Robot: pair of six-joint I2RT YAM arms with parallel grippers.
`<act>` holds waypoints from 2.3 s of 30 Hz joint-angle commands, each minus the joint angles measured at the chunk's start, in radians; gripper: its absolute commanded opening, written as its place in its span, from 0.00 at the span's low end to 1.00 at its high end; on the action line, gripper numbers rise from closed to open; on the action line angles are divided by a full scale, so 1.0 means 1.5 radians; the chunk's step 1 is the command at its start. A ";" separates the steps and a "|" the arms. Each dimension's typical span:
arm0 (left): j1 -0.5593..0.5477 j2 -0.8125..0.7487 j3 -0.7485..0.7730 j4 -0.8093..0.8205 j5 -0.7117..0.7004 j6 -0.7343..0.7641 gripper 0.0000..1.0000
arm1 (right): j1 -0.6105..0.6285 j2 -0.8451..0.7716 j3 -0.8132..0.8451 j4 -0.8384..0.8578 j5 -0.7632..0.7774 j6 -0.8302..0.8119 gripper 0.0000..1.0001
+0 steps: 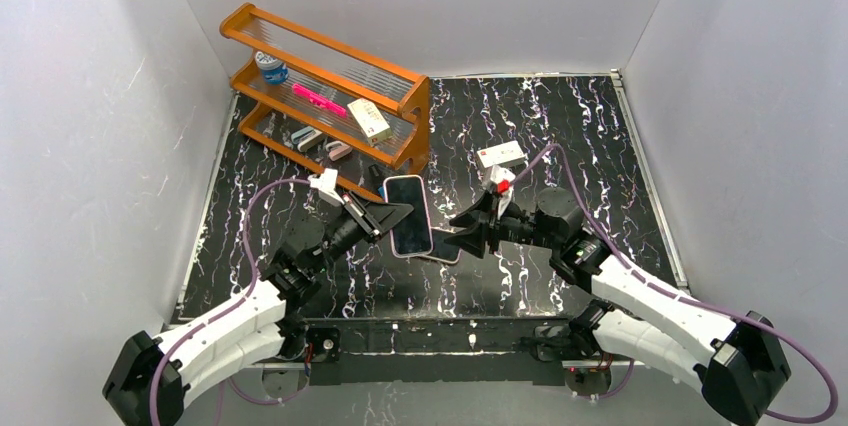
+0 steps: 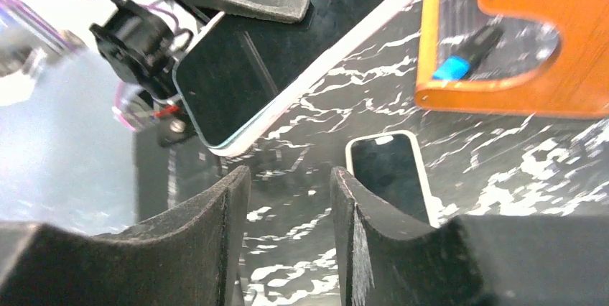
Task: Take the phone out of the phone case
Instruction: Remove the phone case from the phone.
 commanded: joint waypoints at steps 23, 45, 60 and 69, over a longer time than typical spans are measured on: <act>0.004 -0.047 -0.048 0.084 -0.128 -0.030 0.00 | 0.088 0.082 -0.018 0.151 0.127 0.766 0.45; 0.004 -0.055 -0.060 0.098 -0.115 -0.033 0.00 | 0.104 0.081 0.005 0.150 0.156 0.763 0.42; 0.004 -0.071 -0.064 0.121 -0.114 -0.072 0.00 | 0.104 0.096 -0.009 0.156 0.171 0.763 0.42; 0.004 -0.058 -0.068 0.122 -0.124 -0.070 0.00 | 0.104 0.048 -0.015 0.115 0.197 0.749 0.44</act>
